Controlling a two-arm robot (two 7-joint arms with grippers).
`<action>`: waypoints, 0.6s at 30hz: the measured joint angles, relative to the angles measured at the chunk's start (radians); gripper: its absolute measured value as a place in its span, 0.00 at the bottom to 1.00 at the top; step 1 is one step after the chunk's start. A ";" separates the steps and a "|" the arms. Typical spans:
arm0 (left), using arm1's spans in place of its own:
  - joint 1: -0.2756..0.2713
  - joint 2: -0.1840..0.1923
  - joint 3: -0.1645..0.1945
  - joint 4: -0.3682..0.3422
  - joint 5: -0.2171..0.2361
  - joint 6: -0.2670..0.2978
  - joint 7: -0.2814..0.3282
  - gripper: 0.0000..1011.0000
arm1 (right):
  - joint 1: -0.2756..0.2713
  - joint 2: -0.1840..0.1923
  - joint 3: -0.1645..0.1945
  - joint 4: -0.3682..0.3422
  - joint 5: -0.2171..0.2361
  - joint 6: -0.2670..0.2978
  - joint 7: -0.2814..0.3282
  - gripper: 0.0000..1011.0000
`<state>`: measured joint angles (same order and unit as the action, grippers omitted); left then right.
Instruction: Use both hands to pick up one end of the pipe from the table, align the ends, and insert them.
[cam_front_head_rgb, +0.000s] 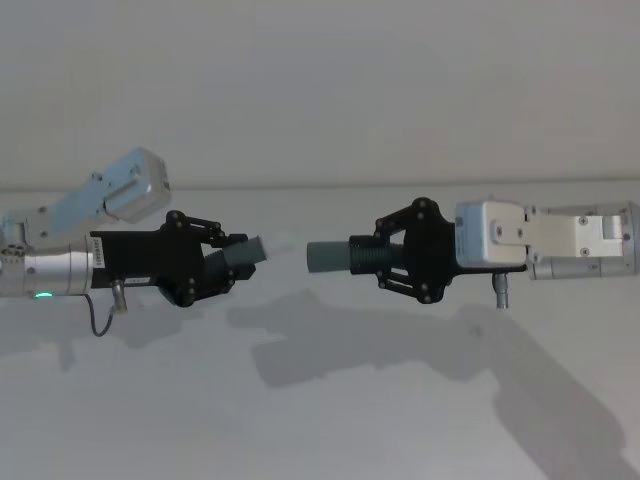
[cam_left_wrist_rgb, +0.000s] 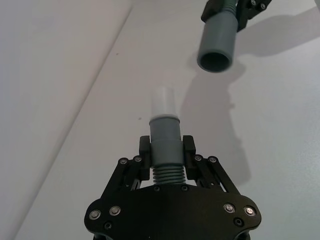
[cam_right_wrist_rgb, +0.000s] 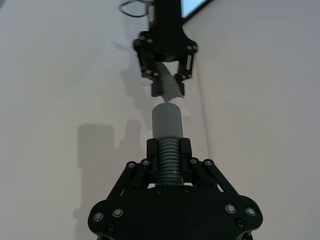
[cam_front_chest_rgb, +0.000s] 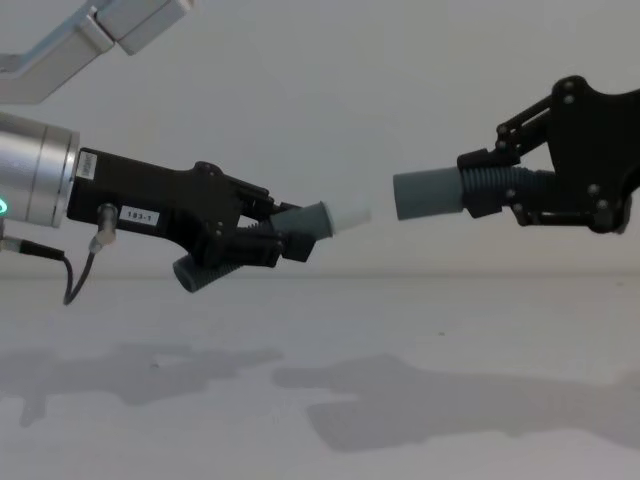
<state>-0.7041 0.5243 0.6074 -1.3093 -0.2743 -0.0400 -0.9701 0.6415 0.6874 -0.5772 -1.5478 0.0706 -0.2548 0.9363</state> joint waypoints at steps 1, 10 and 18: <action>0.000 0.000 0.000 0.000 0.000 0.000 0.000 0.34 | 0.012 -0.001 -0.006 0.007 -0.003 -0.010 0.010 0.23; 0.000 0.000 0.000 0.000 0.000 0.000 0.000 0.34 | 0.112 -0.020 -0.062 0.073 -0.030 -0.109 0.122 0.23; 0.000 0.000 0.000 0.000 0.000 0.000 0.000 0.34 | 0.160 -0.035 -0.085 0.116 -0.042 -0.136 0.153 0.23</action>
<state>-0.7041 0.5243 0.6074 -1.3092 -0.2743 -0.0400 -0.9701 0.8020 0.6520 -0.6625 -1.4314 0.0286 -0.3904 1.0893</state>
